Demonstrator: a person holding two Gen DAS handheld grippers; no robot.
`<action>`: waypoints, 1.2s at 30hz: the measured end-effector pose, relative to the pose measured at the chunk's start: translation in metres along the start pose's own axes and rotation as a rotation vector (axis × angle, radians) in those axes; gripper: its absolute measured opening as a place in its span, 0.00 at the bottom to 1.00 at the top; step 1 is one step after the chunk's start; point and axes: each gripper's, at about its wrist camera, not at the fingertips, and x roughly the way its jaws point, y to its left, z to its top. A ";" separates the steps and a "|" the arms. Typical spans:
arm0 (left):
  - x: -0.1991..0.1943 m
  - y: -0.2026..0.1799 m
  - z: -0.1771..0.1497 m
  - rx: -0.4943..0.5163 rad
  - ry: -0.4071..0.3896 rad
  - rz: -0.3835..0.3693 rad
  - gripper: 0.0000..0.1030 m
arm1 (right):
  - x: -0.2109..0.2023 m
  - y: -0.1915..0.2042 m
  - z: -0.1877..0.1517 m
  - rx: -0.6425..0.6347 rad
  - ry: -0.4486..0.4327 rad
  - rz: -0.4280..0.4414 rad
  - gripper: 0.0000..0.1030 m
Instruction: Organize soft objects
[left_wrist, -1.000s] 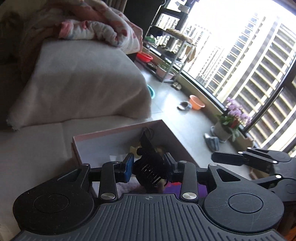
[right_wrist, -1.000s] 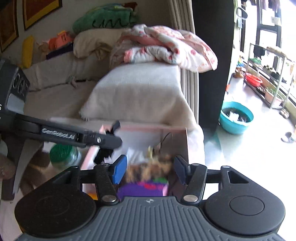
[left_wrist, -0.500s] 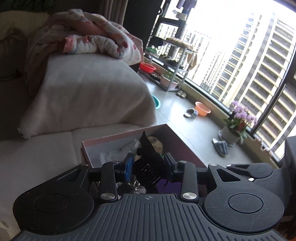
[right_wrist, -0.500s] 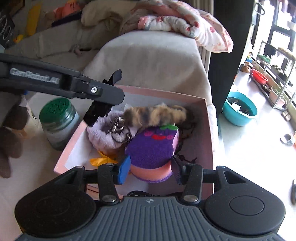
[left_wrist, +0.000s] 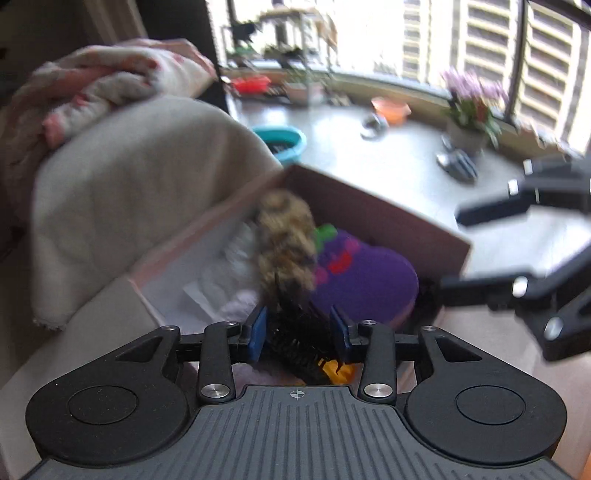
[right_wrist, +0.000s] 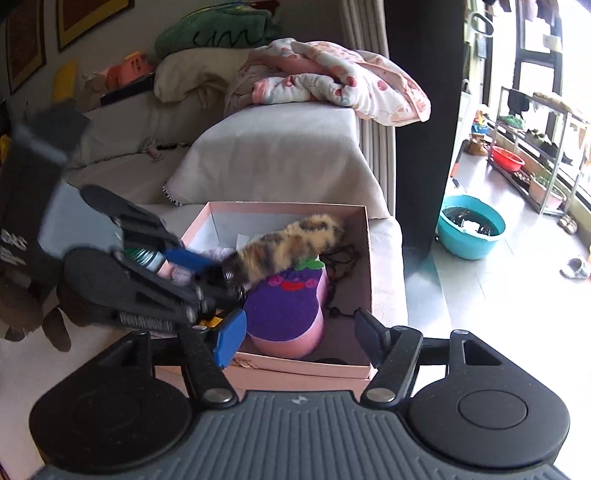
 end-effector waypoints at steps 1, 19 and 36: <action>-0.009 0.011 0.004 -0.055 -0.035 -0.002 0.41 | 0.000 0.002 0.000 0.008 -0.004 -0.004 0.64; -0.124 0.012 -0.204 -0.416 0.048 0.214 0.39 | -0.005 0.108 -0.068 0.007 0.043 -0.092 0.83; -0.074 -0.049 -0.196 -0.501 -0.124 0.449 0.61 | 0.022 0.106 -0.115 0.065 0.057 -0.172 1.00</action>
